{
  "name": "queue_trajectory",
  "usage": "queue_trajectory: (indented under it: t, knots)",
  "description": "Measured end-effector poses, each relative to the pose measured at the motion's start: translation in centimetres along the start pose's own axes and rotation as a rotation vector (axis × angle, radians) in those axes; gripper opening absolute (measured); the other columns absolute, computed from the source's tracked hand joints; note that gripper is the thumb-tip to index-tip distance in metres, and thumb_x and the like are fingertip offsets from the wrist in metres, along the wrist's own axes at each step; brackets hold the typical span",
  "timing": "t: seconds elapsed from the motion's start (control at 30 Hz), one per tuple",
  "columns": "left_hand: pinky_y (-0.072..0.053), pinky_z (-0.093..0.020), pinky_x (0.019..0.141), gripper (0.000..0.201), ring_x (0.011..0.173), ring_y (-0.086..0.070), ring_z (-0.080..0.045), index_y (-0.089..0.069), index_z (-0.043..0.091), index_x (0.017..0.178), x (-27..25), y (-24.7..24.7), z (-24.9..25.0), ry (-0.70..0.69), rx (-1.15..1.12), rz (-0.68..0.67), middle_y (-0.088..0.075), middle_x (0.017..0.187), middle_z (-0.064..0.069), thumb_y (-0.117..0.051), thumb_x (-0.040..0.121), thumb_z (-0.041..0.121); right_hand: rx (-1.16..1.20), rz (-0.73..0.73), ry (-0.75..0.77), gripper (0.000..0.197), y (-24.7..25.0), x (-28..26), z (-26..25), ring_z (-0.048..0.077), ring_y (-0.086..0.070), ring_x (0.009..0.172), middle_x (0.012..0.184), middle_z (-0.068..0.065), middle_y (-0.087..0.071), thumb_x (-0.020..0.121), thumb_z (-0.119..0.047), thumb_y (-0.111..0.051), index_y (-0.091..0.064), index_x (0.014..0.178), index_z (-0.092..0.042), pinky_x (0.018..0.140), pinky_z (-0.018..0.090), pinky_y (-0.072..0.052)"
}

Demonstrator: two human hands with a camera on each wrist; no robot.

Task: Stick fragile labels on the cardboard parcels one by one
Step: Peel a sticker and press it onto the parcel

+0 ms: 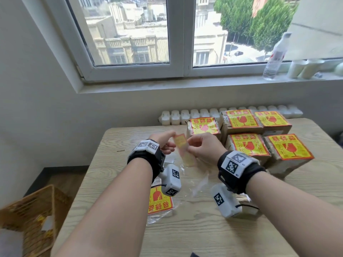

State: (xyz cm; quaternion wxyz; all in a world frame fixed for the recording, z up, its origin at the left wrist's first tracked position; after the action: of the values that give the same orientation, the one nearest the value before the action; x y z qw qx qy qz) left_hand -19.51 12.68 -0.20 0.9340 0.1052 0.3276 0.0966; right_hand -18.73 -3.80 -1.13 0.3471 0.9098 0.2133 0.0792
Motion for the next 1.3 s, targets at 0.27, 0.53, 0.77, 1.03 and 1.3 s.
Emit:
queue_trajectory:
  t: [0.27, 0.53, 0.77, 1.03, 1.3]
  knots:
    - [-0.047, -0.024, 0.060, 0.008, 0.059, -0.055, -0.011, -0.063, 0.011, 0.075, -3.2, -1.9, -0.4, -0.079, 0.032, 0.078, -0.065, 0.074, -0.003, -0.062, 0.083, 0.011, -0.046, 0.048, 0.010, 0.037, 2.6, -4.0, 1.0, 0.007, -0.060, 0.086, 0.096, -0.010, -0.067, 0.071, -0.049, -0.078, -0.072, 0.098, -0.024, 0.079, 0.030, -0.054]
    - [-0.054, -0.032, 0.078, 0.007, 0.078, -0.067, -0.016, -0.064, 0.010, 0.092, -5.3, -4.9, -0.9, -0.189, -0.092, -0.038, -0.071, 0.086, -0.005, -0.062, 0.089, 0.005, 0.173, 0.258, -0.156, 0.005, 6.6, -7.2, 4.7, 0.016, -0.065, 0.086, 0.087, -0.003, -0.067, 0.086, -0.020, -0.070, -0.066, 0.087, -0.021, 0.067, 0.023, -0.050]
    - [-0.055, -0.031, 0.076, 0.007, 0.079, -0.069, -0.017, -0.063, 0.013, 0.091, -6.4, -9.7, -1.0, -0.172, -0.030, -0.178, -0.072, 0.088, -0.005, -0.063, 0.089, 0.006, 0.228, 0.358, -0.259, 0.019, 8.7, -10.2, 8.1, 0.020, -0.070, 0.078, 0.080, 0.001, -0.071, 0.082, -0.009, -0.071, -0.066, 0.074, -0.025, 0.074, 0.040, -0.060]
    - [-0.055, -0.027, 0.061, 0.036, 0.076, -0.070, -0.014, -0.065, 0.009, 0.112, -7.0, -15.1, -2.0, -0.165, 0.058, -0.149, -0.073, 0.091, -0.004, -0.076, 0.078, 0.006, 0.235, 0.392, -0.379, 0.022, 10.5, -13.0, 12.4, 0.019, -0.066, 0.074, 0.082, 0.003, -0.068, 0.087, -0.007, -0.066, -0.063, 0.075, -0.024, 0.067, 0.031, -0.057]
    - [-0.057, -0.028, 0.066, 0.022, 0.078, -0.068, -0.016, -0.059, 0.013, 0.080, -5.9, -17.1, -4.0, -0.175, 0.162, -0.013, -0.072, 0.092, -0.011, -0.081, 0.074, 0.011, 0.205, 0.322, -0.448, 0.015, 9.3, -14.1, 14.7, 0.015, -0.064, 0.079, 0.087, 0.002, -0.065, 0.087, -0.009, -0.067, -0.072, 0.099, -0.018, 0.062, 0.021, -0.049]
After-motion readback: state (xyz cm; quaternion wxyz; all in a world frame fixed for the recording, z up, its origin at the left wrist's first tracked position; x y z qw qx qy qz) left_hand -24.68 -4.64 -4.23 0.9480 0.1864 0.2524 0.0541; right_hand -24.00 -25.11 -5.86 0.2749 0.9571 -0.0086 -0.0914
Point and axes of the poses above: each hand's wrist, its own x-axis towards the middle knuckle, its own y-axis out of the back of the hand, z = x × y, the point moved 1 cm from there along x, towards the middle knuckle
